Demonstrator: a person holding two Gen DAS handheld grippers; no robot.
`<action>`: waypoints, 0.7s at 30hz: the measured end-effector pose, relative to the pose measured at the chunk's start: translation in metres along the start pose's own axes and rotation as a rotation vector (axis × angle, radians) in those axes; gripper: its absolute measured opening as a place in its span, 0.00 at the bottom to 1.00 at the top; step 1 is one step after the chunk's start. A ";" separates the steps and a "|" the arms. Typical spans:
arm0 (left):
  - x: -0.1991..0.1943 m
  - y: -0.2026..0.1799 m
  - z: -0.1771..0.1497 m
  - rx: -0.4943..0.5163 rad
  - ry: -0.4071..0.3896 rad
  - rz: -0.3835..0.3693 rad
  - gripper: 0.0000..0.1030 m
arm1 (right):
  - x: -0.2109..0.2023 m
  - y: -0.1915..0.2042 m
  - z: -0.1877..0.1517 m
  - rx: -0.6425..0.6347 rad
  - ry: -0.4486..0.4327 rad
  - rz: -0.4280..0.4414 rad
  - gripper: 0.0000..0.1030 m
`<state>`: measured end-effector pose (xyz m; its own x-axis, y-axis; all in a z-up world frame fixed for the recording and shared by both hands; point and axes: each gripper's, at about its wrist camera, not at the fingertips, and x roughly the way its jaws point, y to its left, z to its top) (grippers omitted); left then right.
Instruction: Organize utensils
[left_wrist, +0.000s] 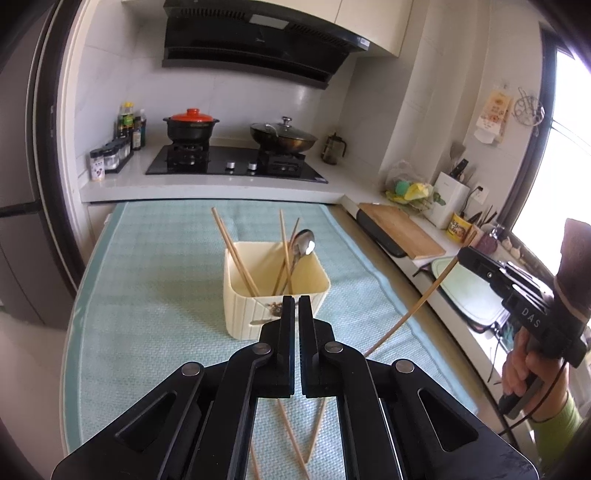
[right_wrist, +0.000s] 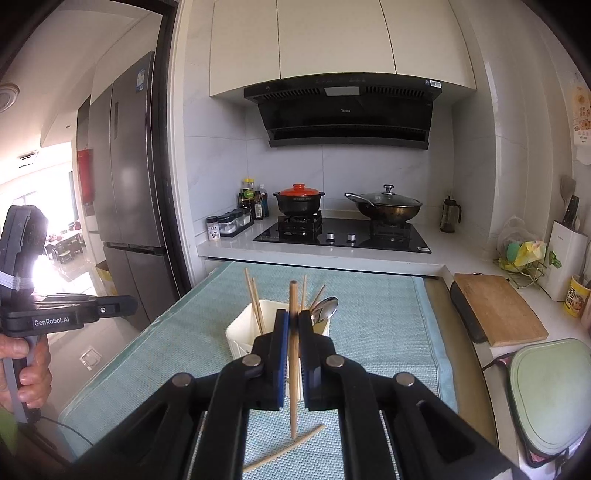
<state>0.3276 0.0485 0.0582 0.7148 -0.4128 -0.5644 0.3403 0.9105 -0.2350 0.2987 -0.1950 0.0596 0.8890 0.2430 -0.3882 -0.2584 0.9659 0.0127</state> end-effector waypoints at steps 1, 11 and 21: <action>0.004 0.000 -0.001 0.006 0.022 0.000 0.01 | 0.000 0.000 0.000 0.002 0.000 -0.001 0.05; 0.121 0.044 -0.070 -0.039 0.436 0.126 0.28 | -0.011 0.002 -0.006 0.010 -0.002 0.020 0.05; 0.211 0.065 -0.123 -0.067 0.629 0.232 0.27 | -0.018 0.005 -0.012 0.025 0.004 0.034 0.05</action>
<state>0.4257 0.0232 -0.1734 0.2664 -0.1317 -0.9548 0.1677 0.9818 -0.0887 0.2768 -0.1959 0.0561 0.8782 0.2759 -0.3907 -0.2794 0.9589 0.0491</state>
